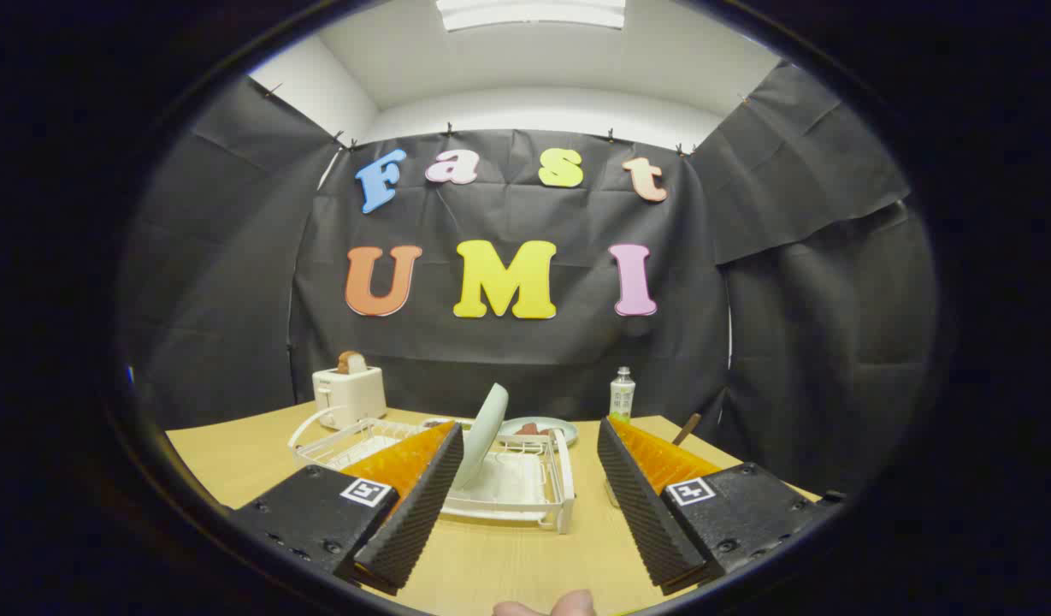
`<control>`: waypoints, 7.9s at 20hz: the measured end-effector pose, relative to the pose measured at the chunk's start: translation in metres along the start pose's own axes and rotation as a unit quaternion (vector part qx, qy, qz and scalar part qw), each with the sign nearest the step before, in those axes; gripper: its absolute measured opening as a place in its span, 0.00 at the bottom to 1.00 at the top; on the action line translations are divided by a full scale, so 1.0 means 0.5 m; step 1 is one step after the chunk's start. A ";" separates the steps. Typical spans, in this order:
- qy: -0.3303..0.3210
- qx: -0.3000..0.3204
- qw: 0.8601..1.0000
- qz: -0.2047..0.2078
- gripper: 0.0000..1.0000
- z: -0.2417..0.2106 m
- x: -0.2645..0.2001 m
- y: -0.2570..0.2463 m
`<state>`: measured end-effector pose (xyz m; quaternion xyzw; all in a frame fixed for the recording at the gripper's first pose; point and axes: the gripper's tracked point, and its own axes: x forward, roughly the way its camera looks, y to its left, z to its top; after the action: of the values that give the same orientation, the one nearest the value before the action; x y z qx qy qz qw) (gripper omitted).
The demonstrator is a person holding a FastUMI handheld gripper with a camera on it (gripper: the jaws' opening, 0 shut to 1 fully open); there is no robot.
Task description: Take the plate from the dish rack, then take the spoon from the basket and place it into the plate.
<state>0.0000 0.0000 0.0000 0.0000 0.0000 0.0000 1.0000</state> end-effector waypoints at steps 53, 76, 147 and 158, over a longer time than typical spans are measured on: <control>0.339 0.003 0.938 0.071 1.00 0.059 0.445 0.068; 0.502 0.034 0.864 -0.021 0.36 -0.097 0.500 0.098; 0.138 -0.015 0.989 -0.057 1.00 -0.090 0.166 -0.375; 0.148 0.012 0.988 -0.048 1.00 -0.141 0.354 -0.440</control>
<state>0.1772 -0.2201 -0.0703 0.0125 0.1478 -0.0485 0.9877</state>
